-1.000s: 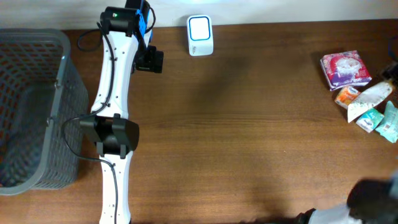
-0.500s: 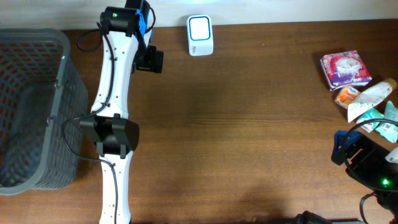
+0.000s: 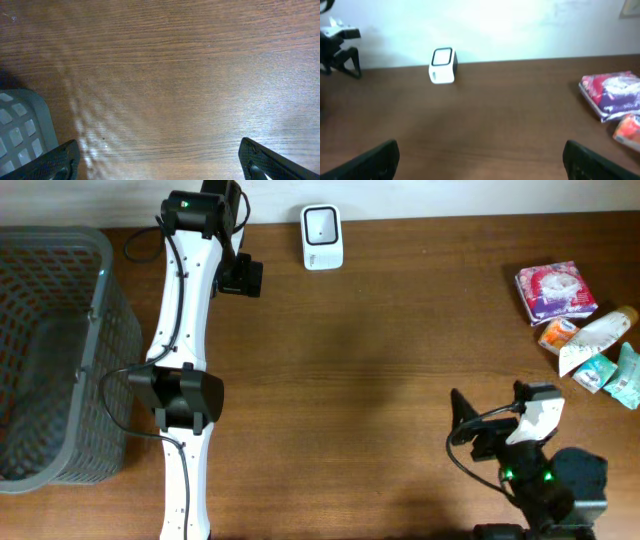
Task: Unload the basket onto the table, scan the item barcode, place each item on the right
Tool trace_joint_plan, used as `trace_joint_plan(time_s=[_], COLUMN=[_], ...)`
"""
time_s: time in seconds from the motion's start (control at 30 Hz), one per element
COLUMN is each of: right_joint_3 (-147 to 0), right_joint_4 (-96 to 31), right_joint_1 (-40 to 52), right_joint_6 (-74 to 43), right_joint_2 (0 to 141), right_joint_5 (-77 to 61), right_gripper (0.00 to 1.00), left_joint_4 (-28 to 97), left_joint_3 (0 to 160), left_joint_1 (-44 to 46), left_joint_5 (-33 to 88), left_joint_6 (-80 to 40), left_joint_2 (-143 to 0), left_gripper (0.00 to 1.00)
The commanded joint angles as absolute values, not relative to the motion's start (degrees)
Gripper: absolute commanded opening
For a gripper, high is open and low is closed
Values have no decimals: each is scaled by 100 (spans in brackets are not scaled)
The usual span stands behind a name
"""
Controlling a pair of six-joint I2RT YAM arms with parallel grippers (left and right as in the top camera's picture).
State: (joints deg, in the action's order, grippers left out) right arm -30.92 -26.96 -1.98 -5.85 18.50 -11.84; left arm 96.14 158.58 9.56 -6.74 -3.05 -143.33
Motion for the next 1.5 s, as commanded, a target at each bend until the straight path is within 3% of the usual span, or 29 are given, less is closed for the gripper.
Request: trace_joint_plan(time_s=[0.0, 0.4, 0.5, 0.6, 1.47], right_joint_3=[-2250, -99, -32, -32, -32], right_joint_4=[-1890, 637, 604, -408, -458], right_joint_1=[-145, -145, -148, -156, 143], right_joint_6=[-602, -454, -19, -19, -45], right_joint_2=[1122, 19, 19, 64, 19], right_joint_5=[-1092, -705, -681, -635, -80], right_gripper=[99, 99, 99, 99, 99], left_joint_4=[9612, 9612, 9612, 9612, 9612], left_joint_3=[15959, 15959, 15959, 15959, 15959], left_joint_1=[956, 956, 956, 956, 956], left_joint_5=[-735, -733, -733, -735, -733], left_joint_6=[-305, -305, -305, -305, -305], left_joint_2=[-14271, -14271, -14271, -14271, -14271], left_gripper=[99, 99, 99, 99, 99])
